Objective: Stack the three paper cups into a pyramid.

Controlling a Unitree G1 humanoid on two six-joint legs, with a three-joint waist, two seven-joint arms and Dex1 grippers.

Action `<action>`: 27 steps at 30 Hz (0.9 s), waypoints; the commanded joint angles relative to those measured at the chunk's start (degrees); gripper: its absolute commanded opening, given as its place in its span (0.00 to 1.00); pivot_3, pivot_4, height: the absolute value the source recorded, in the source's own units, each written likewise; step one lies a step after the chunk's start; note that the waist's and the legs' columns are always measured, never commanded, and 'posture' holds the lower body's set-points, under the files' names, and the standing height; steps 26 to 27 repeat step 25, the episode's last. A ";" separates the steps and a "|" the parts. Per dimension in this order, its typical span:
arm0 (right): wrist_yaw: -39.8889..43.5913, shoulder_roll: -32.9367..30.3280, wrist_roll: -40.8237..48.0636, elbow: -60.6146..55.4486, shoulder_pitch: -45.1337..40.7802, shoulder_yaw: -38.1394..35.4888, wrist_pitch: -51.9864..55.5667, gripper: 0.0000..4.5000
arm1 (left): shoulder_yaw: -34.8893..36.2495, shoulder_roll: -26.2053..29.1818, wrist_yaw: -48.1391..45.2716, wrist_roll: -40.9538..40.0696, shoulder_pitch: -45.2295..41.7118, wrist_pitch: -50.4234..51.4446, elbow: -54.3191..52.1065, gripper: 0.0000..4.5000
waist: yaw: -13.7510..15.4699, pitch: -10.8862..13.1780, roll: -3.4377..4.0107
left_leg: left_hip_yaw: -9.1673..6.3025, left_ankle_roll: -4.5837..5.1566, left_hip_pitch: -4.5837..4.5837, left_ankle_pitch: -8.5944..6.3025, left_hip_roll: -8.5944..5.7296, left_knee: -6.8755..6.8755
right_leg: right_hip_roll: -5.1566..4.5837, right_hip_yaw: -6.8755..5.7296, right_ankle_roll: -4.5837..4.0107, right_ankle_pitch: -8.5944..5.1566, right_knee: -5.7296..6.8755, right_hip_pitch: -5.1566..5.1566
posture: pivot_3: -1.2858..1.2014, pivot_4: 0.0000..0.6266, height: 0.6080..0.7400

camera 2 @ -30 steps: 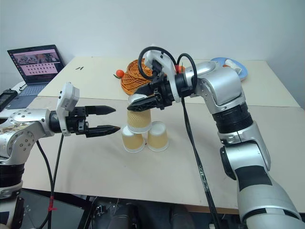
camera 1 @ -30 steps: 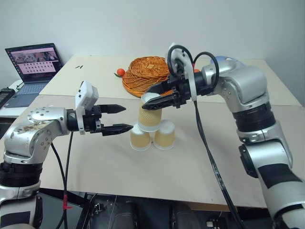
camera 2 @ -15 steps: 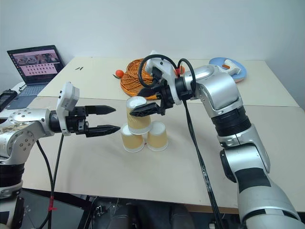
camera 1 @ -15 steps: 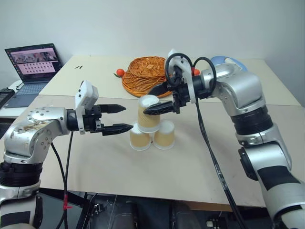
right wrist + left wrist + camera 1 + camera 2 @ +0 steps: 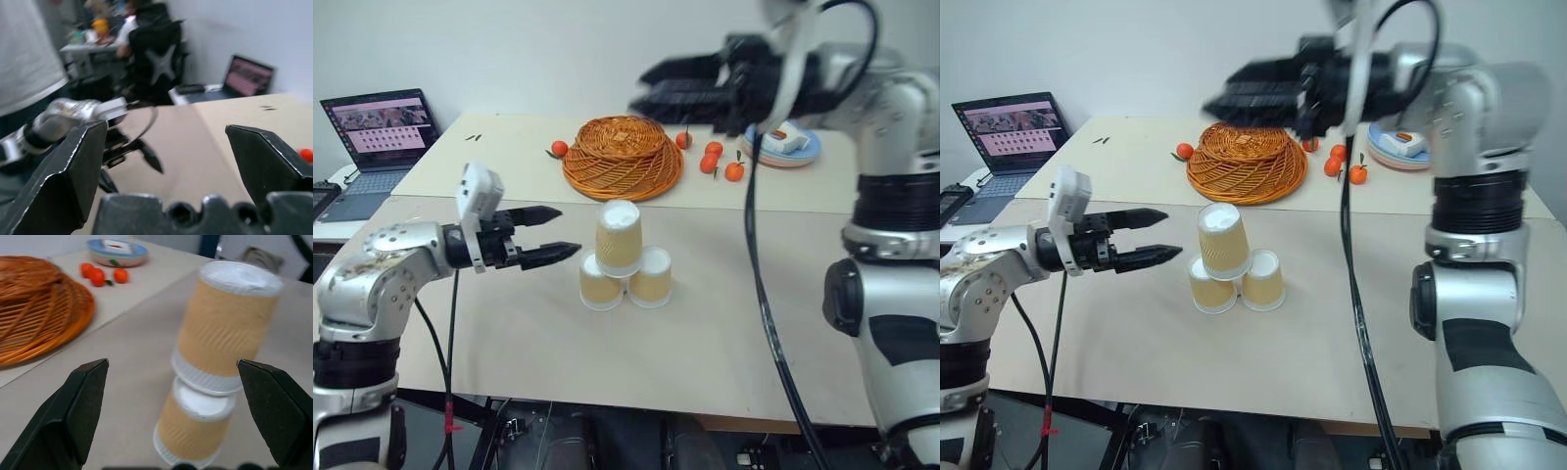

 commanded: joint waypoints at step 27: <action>-50.99 14.77 -26.85 0.81 48.99 -4.57 -32.27 1.00 | 14.88 -18.74 45.93 22.35 0.18 -33.26 30.06 1.00 | 0.43 -0.65 -0.54 | 0.53 -0.36 -0.43 0.21 0.13 0.13 | -0.24 0.02 0.22 0.10 0.63 -0.49 | 0.52 0.24 0.13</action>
